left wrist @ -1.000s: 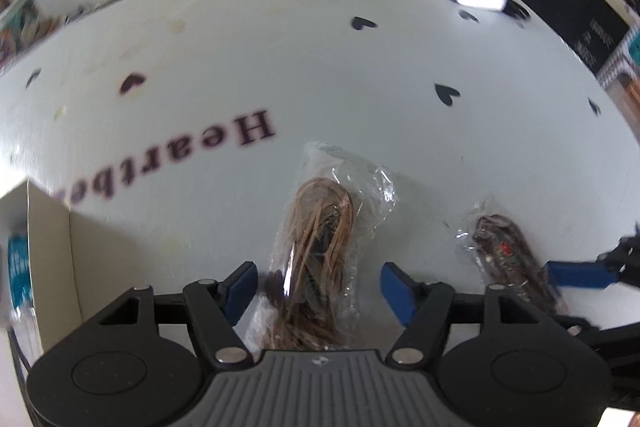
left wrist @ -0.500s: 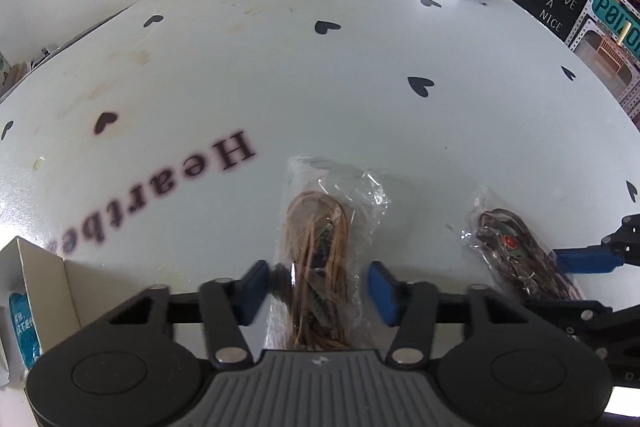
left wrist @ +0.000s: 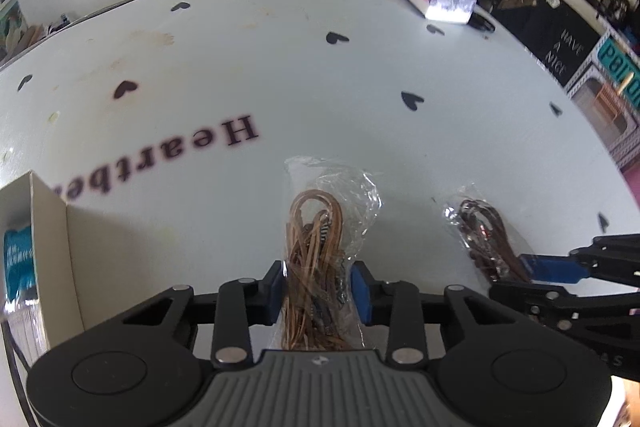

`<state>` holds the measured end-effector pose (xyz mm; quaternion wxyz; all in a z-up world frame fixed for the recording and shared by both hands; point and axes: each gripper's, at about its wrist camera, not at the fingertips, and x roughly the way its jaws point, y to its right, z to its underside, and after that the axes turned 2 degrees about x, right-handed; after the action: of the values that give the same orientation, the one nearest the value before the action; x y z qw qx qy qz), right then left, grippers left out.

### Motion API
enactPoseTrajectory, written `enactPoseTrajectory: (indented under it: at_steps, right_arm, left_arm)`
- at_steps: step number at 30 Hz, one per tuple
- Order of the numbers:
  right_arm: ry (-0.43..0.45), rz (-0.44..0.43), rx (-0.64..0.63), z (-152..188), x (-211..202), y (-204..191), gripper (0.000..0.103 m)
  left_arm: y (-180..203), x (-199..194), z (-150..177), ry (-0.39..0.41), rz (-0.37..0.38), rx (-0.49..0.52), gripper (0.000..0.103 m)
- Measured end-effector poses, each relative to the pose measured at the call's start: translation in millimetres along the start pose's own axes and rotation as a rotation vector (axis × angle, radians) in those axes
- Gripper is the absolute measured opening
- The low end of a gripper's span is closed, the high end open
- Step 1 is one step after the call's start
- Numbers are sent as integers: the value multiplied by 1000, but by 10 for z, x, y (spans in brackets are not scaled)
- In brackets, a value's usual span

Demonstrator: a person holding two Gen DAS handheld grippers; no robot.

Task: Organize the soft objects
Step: 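Lift both bagged cords with both tools and carry them toward the tray, then lower the light brown cord bag into the tray while the right tool lowers the dark one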

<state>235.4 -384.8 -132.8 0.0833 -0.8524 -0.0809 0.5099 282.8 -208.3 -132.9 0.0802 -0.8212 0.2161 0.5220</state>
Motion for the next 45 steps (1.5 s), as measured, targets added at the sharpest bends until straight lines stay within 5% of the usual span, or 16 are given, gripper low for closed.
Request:
enactPoseTrajectory:
  at_steps: [10, 19, 32, 45]
  right_arm:
    - [92, 14, 40, -70, -242, -140, 30]
    - [134, 0, 33, -117, -310, -710, 30]
    - [164, -60, -26, -21, -268, -1966, 30]
    - [101, -168, 5, 24, 110, -2868, 30]
  left_arm:
    - [-207, -535, 161, 109, 41, -107, 36]
    - [-830, -1036, 510, 162, 4, -181, 36]
    - [-1901, -1344, 1173, 125, -77, -260, 36]
    - [-2500, -1305, 1704, 52, -129, -326, 36]
